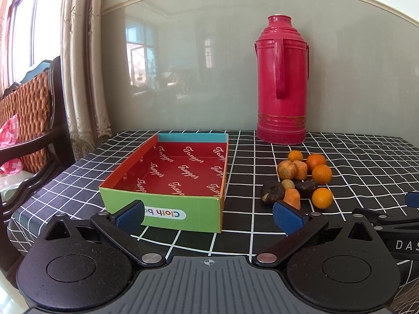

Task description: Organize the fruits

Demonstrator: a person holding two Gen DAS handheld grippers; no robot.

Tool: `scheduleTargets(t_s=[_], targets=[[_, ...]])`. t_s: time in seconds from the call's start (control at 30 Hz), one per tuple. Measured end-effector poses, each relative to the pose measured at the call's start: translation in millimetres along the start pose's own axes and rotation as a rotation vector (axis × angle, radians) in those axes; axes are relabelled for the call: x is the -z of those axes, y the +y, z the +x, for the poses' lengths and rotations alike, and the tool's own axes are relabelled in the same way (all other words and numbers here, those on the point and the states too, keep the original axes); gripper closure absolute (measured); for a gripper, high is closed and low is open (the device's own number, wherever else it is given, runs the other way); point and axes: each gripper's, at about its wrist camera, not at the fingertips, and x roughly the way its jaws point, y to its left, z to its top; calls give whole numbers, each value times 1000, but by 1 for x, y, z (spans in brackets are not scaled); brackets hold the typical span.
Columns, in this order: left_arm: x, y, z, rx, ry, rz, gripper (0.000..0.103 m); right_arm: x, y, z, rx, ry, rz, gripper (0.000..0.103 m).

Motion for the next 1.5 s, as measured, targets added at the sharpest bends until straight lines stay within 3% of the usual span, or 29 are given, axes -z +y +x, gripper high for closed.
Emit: scheduleTargets(t_s=[0.47, 0.83, 1.0, 1.17, 1.2, 1.27, 1.33, 1.5], targets=[[-1, -7, -3, 14, -18, 32, 0, -3, -9, -12, 20, -42, 39, 6], [2, -53, -8, 110, -68, 257, 0, -6, -50, -35, 86, -142, 152, 6], [-1, -77, 7, 167, -42, 310, 0, -5, -73, -45, 97, -179, 207, 6], [-1, -89, 33, 187, 4, 274, 1, -2, -92, -52, 113, -203, 255, 6], [-1, -90, 39, 185, 10, 257, 4, -2, -94, -53, 117, -208, 262, 6], [-3, -91, 50, 192, 38, 228, 30, -1, -98, -56, 120, -223, 273, 6], [-3, -89, 64, 194, 75, 181, 37, -1, -100, -58, 120, -241, 278, 6], [0, -93, 83, 179, 91, 147, 38, -1, -99, -56, 121, -245, 256, 6]])
